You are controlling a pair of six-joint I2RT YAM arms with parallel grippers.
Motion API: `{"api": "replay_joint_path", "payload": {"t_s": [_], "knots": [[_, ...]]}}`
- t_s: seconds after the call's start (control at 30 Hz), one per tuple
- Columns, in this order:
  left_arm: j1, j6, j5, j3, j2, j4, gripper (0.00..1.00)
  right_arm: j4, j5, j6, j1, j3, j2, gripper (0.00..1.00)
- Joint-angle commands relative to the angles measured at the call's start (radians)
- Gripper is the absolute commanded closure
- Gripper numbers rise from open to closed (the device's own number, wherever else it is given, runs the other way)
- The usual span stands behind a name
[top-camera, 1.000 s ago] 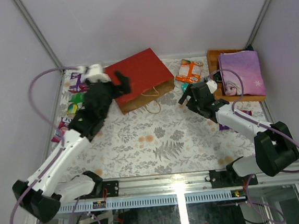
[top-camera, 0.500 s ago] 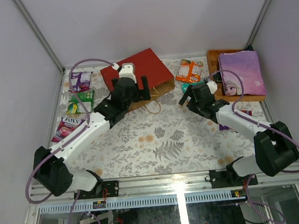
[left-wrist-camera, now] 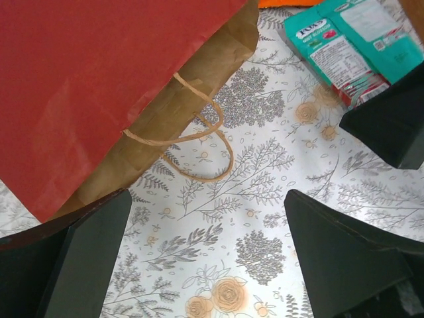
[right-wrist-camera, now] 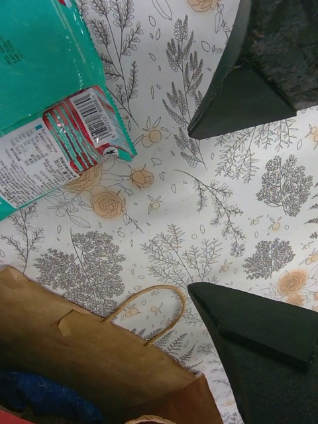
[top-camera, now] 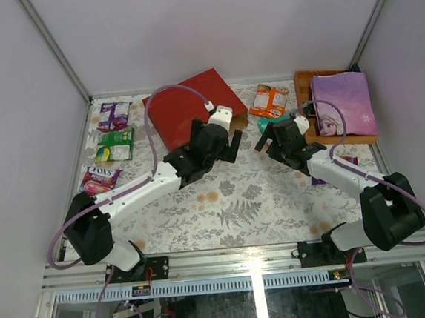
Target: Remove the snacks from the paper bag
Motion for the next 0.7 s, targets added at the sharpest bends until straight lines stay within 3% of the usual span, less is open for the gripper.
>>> {"api": "replay_joint_path", "payload": {"t_s": [0.0,0.23,0.57,0.67], "knots": [[-0.025,0.137,-0.093,0.023,0.036,0.028,0.0,0.045,-0.035,-0.022,-0.006,-0.004,-0.013,0.03],[-0.025,0.266,-0.209,0.063,0.139,0.064,0.0,0.062,-0.075,-0.037,-0.012,-0.002,-0.003,0.03],[0.041,0.343,-0.194,0.124,0.266,0.182,0.0,0.069,-0.112,-0.059,-0.031,-0.005,0.001,0.03],[0.079,0.347,-0.137,0.134,0.271,0.206,0.13,0.074,-0.117,-0.067,-0.042,-0.013,-0.001,0.03]]}}
